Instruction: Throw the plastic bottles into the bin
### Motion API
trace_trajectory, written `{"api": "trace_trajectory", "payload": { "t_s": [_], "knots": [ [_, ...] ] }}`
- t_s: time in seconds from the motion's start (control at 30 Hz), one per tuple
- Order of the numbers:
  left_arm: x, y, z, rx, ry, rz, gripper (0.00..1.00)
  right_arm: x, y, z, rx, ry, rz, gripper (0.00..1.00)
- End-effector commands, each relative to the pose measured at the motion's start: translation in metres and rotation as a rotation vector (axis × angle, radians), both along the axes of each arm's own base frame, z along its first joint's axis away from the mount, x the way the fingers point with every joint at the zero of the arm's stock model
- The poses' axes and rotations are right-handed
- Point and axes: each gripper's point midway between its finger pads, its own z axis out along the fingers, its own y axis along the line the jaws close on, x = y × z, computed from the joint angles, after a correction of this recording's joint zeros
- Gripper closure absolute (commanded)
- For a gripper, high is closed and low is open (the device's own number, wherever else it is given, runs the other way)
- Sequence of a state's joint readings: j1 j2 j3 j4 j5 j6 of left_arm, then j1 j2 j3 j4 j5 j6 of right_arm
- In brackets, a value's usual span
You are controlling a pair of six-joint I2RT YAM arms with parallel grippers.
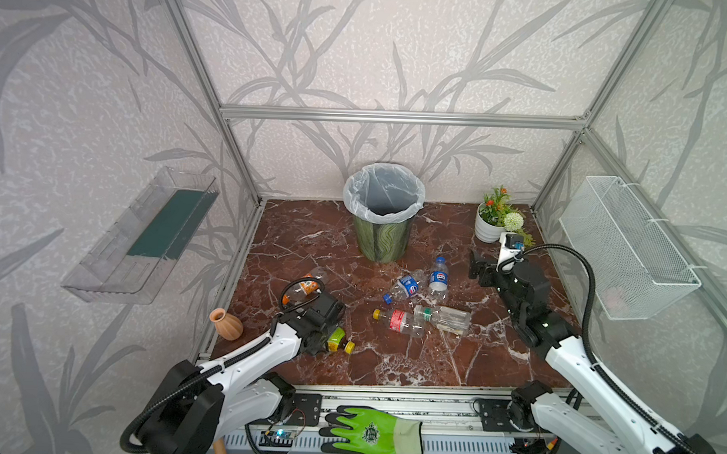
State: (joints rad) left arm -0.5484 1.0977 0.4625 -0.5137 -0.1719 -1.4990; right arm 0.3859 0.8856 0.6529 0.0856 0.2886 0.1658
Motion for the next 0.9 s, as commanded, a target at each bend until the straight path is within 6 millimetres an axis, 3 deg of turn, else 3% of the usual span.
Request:
{"api": "trace_trajectory", "payload": {
  "t_s": [0.0,0.13,0.3,0.5,0.67,0.87],
  "knots": [
    [-0.006,0.001,-0.005,-0.008,0.028,0.009,0.36,-0.003,-0.006,0.002,0.011,-0.012,-0.021,0.05],
    [-0.005,0.001,0.004,-0.016,0.008,0.008,0.45,-0.004,-0.006,0.000,0.008,-0.008,-0.021,0.05],
    [-0.008,0.001,0.020,-0.048,-0.016,0.014,0.47,-0.003,-0.007,0.001,0.007,-0.012,-0.024,0.05],
    [0.001,0.002,0.061,-0.065,-0.136,-0.004,0.52,0.000,-0.004,0.000,0.014,-0.009,-0.014,0.05],
    [0.021,0.016,0.118,0.046,-0.304,-0.059,0.52,0.001,-0.003,-0.002,0.019,-0.004,-0.013,0.05],
    [0.054,0.050,0.237,0.412,-0.554,-0.135,0.52,0.000,-0.007,0.001,0.002,-0.015,-0.027,0.05]
  ]
}}
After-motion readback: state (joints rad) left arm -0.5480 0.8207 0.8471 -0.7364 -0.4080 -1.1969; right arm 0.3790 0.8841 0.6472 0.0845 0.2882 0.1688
